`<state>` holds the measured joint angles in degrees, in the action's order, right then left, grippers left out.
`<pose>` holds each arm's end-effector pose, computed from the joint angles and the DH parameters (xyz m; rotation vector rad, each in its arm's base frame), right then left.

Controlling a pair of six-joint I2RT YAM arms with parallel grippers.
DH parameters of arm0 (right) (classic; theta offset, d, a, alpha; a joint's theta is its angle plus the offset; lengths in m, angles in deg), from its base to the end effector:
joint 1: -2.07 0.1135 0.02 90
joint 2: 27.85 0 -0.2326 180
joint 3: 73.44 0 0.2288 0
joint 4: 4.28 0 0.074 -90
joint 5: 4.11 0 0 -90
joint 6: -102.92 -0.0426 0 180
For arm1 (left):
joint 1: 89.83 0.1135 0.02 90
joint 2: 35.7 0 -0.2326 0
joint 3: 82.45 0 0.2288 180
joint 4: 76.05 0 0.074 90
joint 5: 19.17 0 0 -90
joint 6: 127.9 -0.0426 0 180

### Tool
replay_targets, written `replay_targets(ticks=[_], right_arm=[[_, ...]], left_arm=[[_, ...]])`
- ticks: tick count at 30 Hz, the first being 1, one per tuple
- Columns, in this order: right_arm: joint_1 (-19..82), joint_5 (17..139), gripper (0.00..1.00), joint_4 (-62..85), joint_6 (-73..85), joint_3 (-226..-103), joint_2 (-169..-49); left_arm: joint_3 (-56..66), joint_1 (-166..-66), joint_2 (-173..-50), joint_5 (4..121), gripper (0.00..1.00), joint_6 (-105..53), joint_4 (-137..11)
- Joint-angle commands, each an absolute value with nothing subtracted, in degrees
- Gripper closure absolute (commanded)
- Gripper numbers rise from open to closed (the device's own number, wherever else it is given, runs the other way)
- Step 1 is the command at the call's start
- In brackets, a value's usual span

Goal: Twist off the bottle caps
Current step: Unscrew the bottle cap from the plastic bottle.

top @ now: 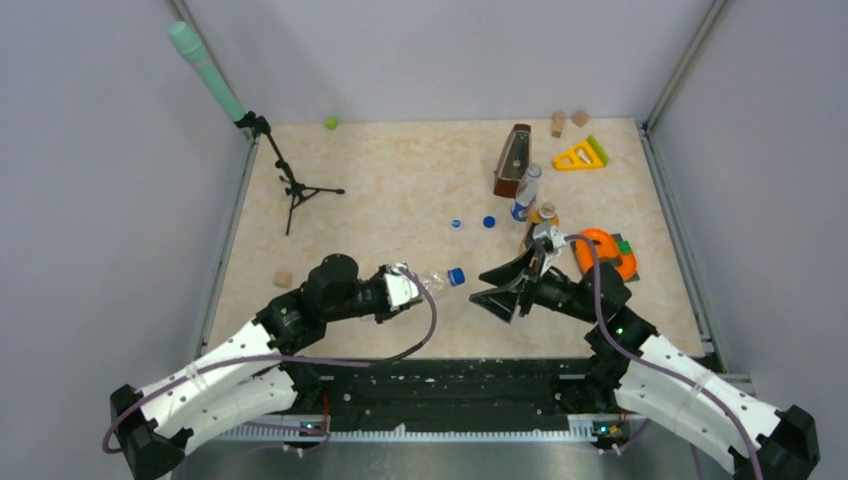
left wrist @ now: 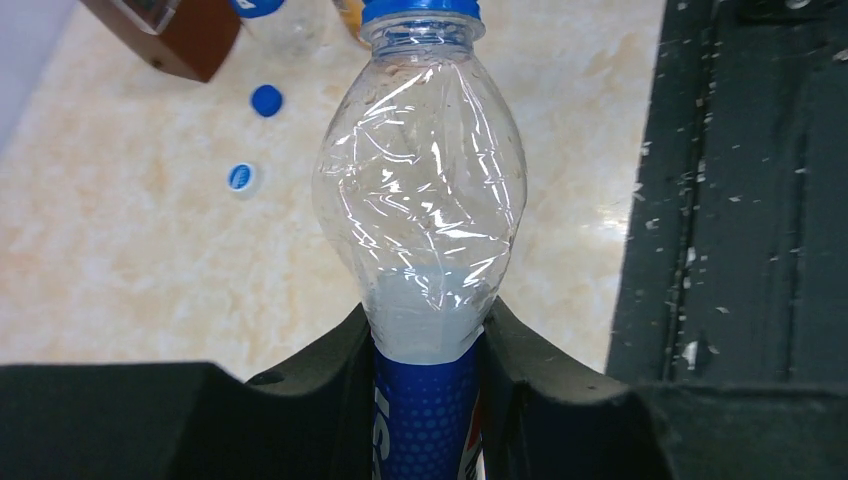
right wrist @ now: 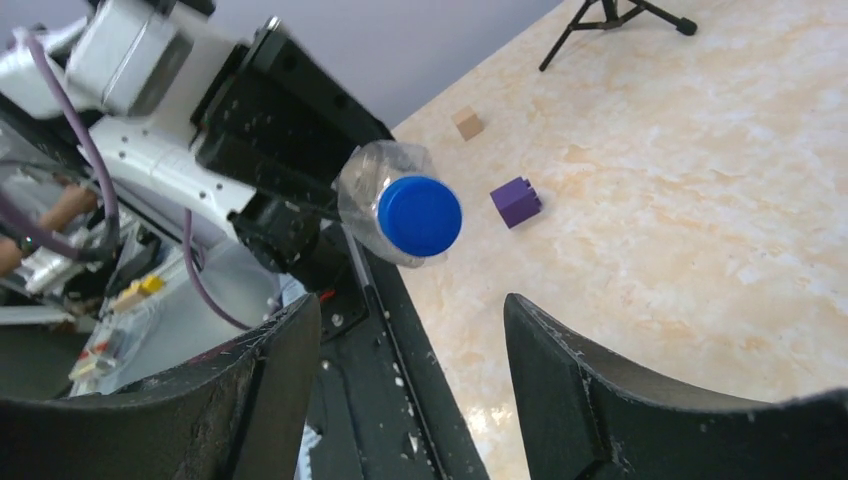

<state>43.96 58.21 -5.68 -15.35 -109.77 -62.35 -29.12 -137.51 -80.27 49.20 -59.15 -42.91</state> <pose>0.1123 0.1273 0.2588 -0.6133 1.5633 1.3157 0.1122 -0.1465 0.2647 1.3431 1.5188 -0.6708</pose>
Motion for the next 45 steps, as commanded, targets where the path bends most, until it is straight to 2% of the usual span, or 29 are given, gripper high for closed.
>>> replay_targets(ticks=[1,5,11,21,26,29,34,38,42,45], right_arm=[[44.26,64.46,0.34,-6.95,-21.67,-113.52,-63.62],[44.26,68.39,0.36,-7.96,-30.11,-114.91,-65.88],[44.26,67.67,0.42,-12.46,-37.67,-115.23,-70.46],[44.21,68.13,0.56,-16.22,-39.80,-114.29,-73.22],[44.28,69.22,0.55,-17.48,-39.86,-113.45,-73.40],[44.21,68.71,0.60,-18.34,-39.98,-113.28,-73.83],[44.26,65.97,0.63,-19.81,-40.05,-113.55,-75.06],[44.25,62.85,0.75,-20.95,-38.91,-113.81,-75.92],[44.30,61.55,0.97,-18.99,-35.46,-114.39,-75.23],[44.26,59.45,1.00,-18.91,-30.99,-113.79,-73.73]], left_arm=[[-33.30,-142.81,-75.40,63.95,1.00,-68.59,-53.26],[-35.53,-151.21,-75.61,78.96,1.00,-75.22,-58.28],[-36.94,-156.89,-78.07,88.83,1.00,-81.37,-64.47],[-38.50,-158.38,-78.24,90.87,1.00,-84.85,-67.48],[-38.62,-158.63,-78.59,90.52,1.00,-84.50,-66.65],[-38.73,-158.65,-78.87,90.57,1.00,-84.39,-66.65],[-38.30,-158.70,-79.64,90.52,1.00,-84.39,-66.50],[-37.62,-158.65,-80.40,91.35,1.00,-82.39,-66.02],[-36.85,-158.67,-81.01,91.99,1.00,-79.46,-64.88],[-36.22,-158.57,-80.63,90.67,1.00,-75.15,-62.94]])
